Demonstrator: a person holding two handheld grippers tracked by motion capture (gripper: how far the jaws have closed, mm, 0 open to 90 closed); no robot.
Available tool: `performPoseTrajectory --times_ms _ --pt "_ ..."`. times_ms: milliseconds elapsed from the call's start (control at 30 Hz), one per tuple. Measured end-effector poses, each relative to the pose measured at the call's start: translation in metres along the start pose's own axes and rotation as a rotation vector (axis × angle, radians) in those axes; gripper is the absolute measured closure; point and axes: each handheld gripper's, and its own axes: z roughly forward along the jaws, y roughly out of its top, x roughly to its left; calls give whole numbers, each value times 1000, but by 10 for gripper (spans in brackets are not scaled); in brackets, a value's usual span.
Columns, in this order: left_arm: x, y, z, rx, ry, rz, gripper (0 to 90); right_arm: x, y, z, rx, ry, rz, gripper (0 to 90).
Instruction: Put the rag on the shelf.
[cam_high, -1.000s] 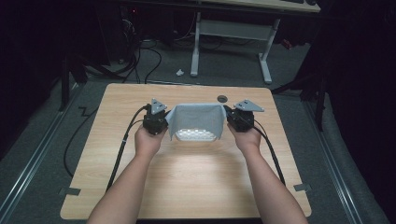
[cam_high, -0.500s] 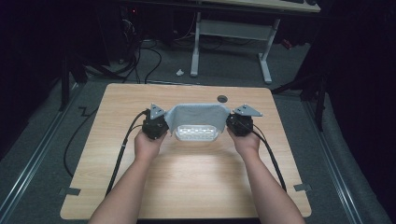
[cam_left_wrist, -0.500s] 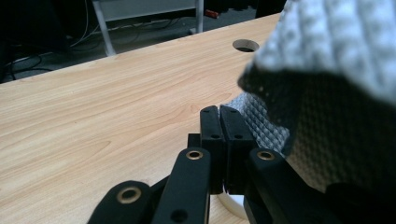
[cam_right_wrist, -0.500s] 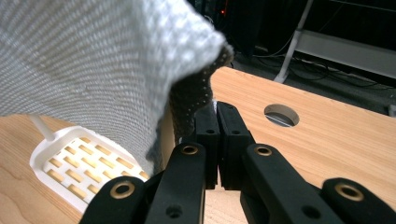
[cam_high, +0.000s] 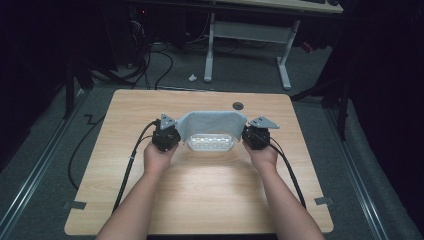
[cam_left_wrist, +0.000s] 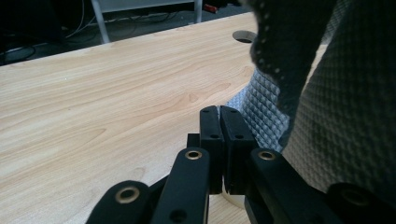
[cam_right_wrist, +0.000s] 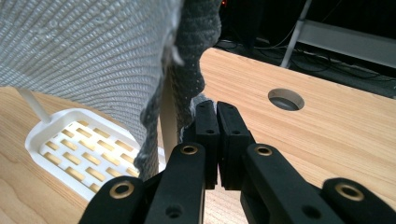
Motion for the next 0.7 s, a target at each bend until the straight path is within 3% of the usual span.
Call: performPoseTrajectory --times_ms 467,567,700 --pt "3 -1 -4 8 7 3 844 -2 -1 -3 -2 -8 -2 879" --pt "5 -1 -7 6 22 -8 742 -3 -2 -5 3 -14 3 844" --pt "13 -4 -16 -23 39 -40 705 -7 -3 -10 -17 -30 10 801"
